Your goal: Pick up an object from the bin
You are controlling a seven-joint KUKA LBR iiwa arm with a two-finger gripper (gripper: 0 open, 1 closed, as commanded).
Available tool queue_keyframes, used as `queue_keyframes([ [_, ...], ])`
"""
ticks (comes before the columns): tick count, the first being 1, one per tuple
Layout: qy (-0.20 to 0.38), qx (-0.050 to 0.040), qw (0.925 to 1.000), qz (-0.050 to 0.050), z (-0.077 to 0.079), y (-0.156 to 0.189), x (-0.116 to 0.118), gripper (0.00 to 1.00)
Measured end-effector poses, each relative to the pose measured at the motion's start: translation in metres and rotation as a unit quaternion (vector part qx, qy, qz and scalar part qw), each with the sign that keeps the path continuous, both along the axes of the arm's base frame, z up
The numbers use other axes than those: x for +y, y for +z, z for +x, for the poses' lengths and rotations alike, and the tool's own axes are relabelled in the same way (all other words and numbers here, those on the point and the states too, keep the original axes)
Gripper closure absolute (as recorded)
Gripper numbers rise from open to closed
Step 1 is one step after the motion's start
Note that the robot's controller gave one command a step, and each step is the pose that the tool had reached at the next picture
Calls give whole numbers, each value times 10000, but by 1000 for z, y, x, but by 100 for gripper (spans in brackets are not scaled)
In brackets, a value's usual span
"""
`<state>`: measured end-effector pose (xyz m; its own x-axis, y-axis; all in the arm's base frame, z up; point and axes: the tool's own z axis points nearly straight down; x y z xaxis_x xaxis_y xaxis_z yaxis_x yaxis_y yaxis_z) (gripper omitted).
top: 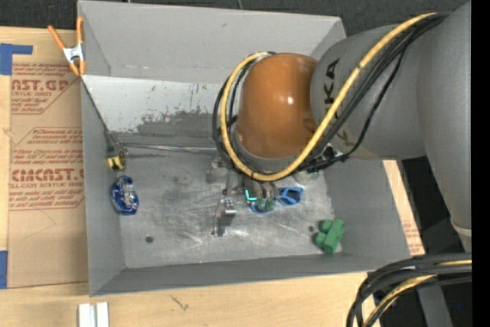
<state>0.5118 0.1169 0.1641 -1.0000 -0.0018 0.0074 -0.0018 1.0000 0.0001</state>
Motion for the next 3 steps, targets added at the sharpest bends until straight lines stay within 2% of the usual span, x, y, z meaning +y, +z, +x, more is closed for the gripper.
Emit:
queue_keyframes([
  [1, -497, -8, 9988, -10, -12, -51, -43, 0],
  [2, -244, -69, 9997, 7, 49, -93, 30, 0],
  [3, 1310, -61, 9914, 27, 16, -34, 106, 0],
])
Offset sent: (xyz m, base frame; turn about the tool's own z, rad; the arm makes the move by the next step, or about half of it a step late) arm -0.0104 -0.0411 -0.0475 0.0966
